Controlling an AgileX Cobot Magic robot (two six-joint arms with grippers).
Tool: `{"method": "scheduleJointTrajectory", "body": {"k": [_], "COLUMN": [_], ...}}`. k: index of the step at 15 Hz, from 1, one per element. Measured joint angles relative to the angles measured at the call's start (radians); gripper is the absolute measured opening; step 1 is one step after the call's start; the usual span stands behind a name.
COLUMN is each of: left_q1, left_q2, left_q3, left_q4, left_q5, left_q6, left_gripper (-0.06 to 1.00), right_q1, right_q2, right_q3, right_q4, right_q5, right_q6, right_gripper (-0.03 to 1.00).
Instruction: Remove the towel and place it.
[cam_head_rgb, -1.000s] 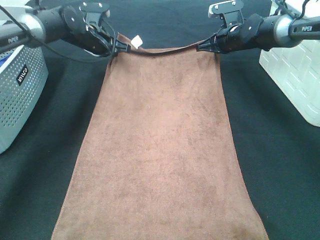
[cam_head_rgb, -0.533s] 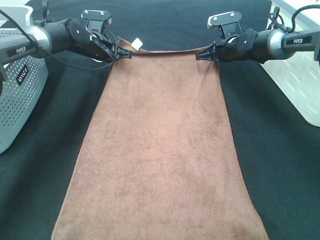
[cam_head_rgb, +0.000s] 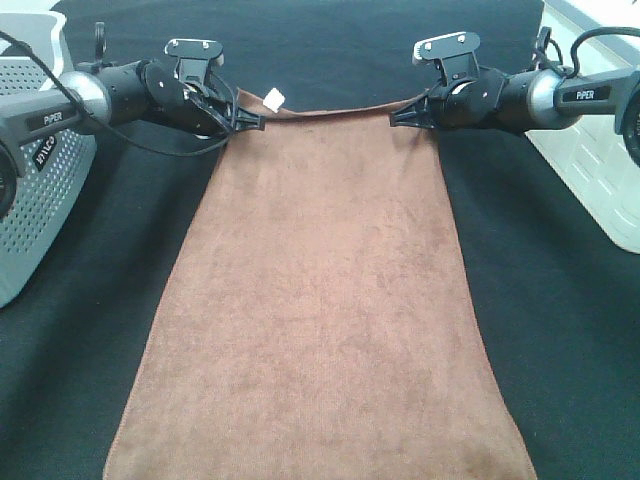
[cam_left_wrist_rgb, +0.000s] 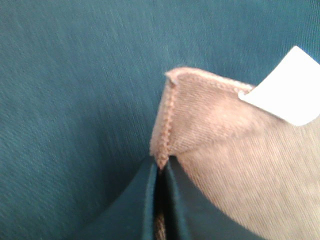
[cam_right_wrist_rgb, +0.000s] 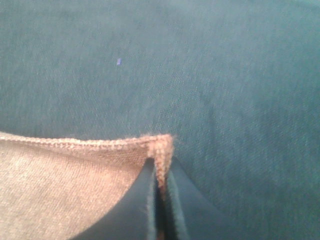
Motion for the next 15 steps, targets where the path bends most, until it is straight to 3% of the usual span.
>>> {"method": "scheduleJointTrajectory", "body": {"k": [3, 6, 8, 10, 12, 15], "left_q1": [0.000, 0.000, 0.000, 0.000, 0.000, 0.001], "left_q2": [0.001, 0.005, 0.012, 0.018, 0.000, -0.116], "left_q3": [0.000, 0.000, 0.000, 0.000, 0.000, 0.000], "left_q4": [-0.002, -0.017, -0.024, -0.027, -0.027, -0.013], "left_q5": [-0.073, -0.093, -0.117, -0.123, -0.093, 0.020], "left_q6": [0.000, 0.000, 0.000, 0.000, -0.008, -0.036], "left_gripper": [0.28, 0.47, 0.49, 0.50, 0.52, 0.75], "right_q1": [-0.001, -0.008, -0.013, -0.013, -0.013, -0.013], "right_q2": [0.009, 0.009, 0.009, 0.009, -0.015, -0.162], "right_q3": [-0.007, -0.008, -0.008, -0.008, -0.010, -0.010], "right_q4": [0.000, 0.000, 0.000, 0.000, 0.010, 0.047], "right_q5": [-0.005, -0.017, -0.020, -0.003, 0.075, 0.293], "right_q6": [0.026, 0.073, 0.077, 0.077, 0.077, 0.100], "right_gripper": [0.11, 0.38, 0.53, 0.55, 0.56, 0.60]}}
